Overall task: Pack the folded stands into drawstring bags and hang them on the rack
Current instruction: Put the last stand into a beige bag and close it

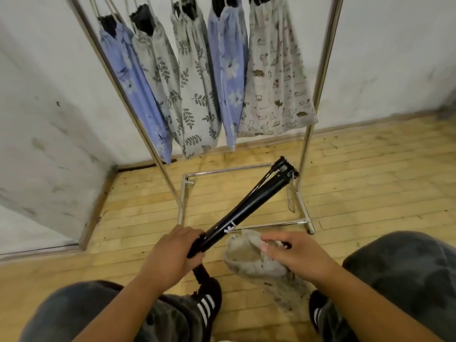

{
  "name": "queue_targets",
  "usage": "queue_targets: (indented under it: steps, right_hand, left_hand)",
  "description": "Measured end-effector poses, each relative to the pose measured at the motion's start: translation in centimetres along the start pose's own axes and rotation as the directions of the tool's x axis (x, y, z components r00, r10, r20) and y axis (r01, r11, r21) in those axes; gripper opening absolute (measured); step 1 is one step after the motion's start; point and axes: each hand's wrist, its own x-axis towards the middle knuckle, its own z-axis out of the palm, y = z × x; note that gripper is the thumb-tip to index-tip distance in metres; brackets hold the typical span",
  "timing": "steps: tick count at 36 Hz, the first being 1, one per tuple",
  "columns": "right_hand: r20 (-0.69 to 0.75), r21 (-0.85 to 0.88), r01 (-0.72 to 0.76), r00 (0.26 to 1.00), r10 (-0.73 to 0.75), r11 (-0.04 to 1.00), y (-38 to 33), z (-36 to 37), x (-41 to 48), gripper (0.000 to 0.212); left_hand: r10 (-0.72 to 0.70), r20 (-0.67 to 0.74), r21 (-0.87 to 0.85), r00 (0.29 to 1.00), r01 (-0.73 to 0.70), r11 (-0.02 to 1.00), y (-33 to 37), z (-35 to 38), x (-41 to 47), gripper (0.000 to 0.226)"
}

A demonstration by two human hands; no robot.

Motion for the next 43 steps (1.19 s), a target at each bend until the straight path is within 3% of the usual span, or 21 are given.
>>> queue_targets:
  steps: [3,9,12,15,20,25,28,30,31,34,38,43]
  right_hand:
    - [0.020,0.062,-0.012,1.000,0.011,0.998,-0.7,0.5,-0.3,0.042]
    - [-0.027,0.306,-0.042,0.998,0.053,0.951,-2.1,1.1,-1.0,0.023]
    - [-0.087,0.373,-0.005,0.995,0.041,0.928,-2.4,1.4,-1.3,0.035]
    - [-0.133,0.358,0.008,0.990,0.042,0.934,-2.0,1.6,-1.2,0.052]
    - [-0.078,0.375,-0.006,0.996,0.038,0.927,-1.1,1.9,-0.8,0.065]
    - [-0.079,0.513,-0.016,0.995,0.066,0.858,-0.9,1.4,-0.8,0.048]
    - [-0.074,0.641,-0.034,0.992,0.105,0.767,-1.0,1.0,-0.6,0.052]
    - [-0.067,0.714,-0.047,0.989,0.135,0.698,-1.1,0.8,-0.4,0.055]
    - [-0.064,0.740,-0.049,0.988,0.142,0.670,-1.2,0.8,-0.4,0.057]
    - [-0.073,0.768,-0.038,0.987,0.146,0.639,-1.2,0.7,-0.4,0.061]
    - [-0.068,0.769,-0.031,0.989,0.130,0.638,-1.4,0.5,-0.4,0.062]
    - [-0.017,0.778,-0.061,0.993,0.118,0.625,-1.4,0.6,-0.2,0.074]
  left_hand:
    - [0.085,-0.048,-0.025,0.995,-0.087,0.996,2.1,0.6,-0.5,0.050]
    - [0.183,-0.085,-0.045,0.979,-0.187,0.981,5.7,1.2,-1.4,0.056]
    - [0.206,-0.118,-0.075,0.971,-0.216,0.974,6.0,1.5,-1.9,0.049]
    - [0.174,-0.130,-0.144,0.976,-0.192,0.971,5.7,1.2,-1.9,0.047]
    - [-0.010,-0.183,-0.347,0.983,-0.055,0.936,4.7,0.6,-2.2,0.051]
    - [-0.368,-0.191,-0.654,0.910,0.161,0.739,3.1,-0.5,-2.3,0.036]
    - [-0.547,0.091,-0.769,0.832,0.408,0.493,1.3,-0.1,-1.4,0.029]
    - [-0.563,0.330,-0.744,0.757,0.576,0.338,0.9,0.7,-1.3,0.027]
    - [-0.555,0.395,-0.716,0.732,0.624,0.314,1.0,1.0,-1.3,0.026]
    - [-0.520,0.437,-0.707,0.734,0.637,0.305,2.0,1.2,-1.3,0.021]
    - [-0.476,0.493,-0.769,0.728,0.621,0.153,2.9,0.8,-1.3,0.024]
    - [-0.459,0.379,-0.857,0.803,0.492,0.154,2.6,0.6,-1.2,0.027]
